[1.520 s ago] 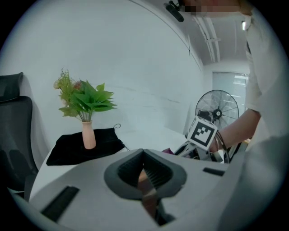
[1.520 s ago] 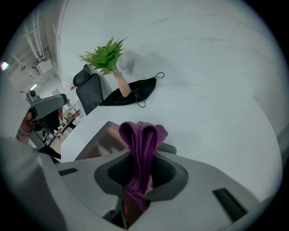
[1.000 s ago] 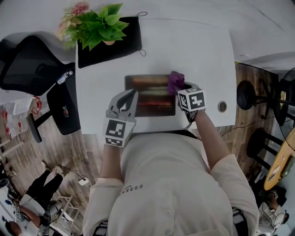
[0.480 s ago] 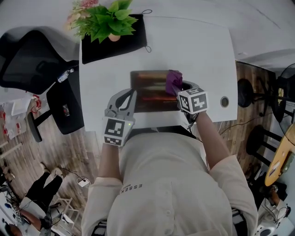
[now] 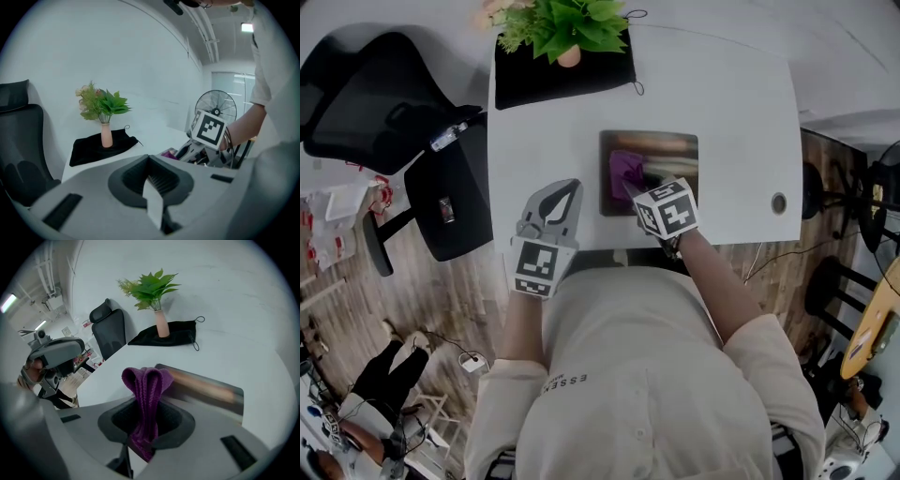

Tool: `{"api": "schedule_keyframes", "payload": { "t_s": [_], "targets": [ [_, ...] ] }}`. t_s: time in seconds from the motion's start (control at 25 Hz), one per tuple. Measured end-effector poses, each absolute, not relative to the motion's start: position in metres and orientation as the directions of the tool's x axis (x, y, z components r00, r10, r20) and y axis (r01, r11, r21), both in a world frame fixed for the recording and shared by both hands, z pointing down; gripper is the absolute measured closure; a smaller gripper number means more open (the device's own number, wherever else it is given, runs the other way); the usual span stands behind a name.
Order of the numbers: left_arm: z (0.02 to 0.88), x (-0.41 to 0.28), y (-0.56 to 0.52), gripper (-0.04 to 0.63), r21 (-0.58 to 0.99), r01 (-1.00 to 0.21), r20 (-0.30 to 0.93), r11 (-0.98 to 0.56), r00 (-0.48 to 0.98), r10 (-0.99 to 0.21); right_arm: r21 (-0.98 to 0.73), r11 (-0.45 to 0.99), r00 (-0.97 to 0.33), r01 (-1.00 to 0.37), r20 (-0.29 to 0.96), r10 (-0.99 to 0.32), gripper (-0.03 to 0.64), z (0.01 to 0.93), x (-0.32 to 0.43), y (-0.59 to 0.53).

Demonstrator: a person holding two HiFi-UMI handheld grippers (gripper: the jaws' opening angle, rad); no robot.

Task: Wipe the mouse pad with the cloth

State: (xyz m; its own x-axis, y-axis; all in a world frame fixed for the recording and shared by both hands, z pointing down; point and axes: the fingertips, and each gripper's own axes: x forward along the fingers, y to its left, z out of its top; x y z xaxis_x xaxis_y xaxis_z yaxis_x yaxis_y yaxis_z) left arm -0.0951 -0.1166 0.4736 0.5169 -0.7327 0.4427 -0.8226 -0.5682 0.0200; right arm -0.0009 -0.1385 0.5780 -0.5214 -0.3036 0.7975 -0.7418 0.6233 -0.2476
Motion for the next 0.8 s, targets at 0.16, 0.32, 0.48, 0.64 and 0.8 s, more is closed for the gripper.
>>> {"api": "schedule_keyframes", "payload": {
  "t_s": [0.16,0.32,0.48,0.64,0.8],
  "targets": [
    [0.472,-0.112,-0.108,0.594,0.023,-0.822,0.435,-0.568,0.520,-0.735,-0.234,0.629,-0.507,-0.741,0.810,-0.296,0.527,0.585,-0.028,-0.135],
    [0.474,-0.131,-0.106,0.594,0.023,-0.834,0.442,-0.552,0.504,-0.743,-0.227,0.630,-0.499,-0.742,0.815,-0.294,0.527,0.588,-0.044,-0.138],
    [0.476,-0.140,-0.105,0.594,0.027,-0.846,0.448,-0.532,0.486,-0.751,-0.217,0.629,-0.484,-0.746,0.827,-0.288,0.528,0.595,-0.046,-0.140],
    [0.479,-0.135,-0.105,0.594,0.029,-0.852,0.458,-0.523,0.476,-0.751,-0.241,0.621,-0.497,-0.746,0.822,-0.278,0.526,0.596,-0.040,-0.140],
    [0.480,-0.119,-0.108,0.594,0.038,-0.851,0.460,-0.524,0.480,-0.747,-0.259,0.620,-0.509,-0.741,0.818,-0.267,0.526,0.598,-0.031,-0.140]
  ]
}}
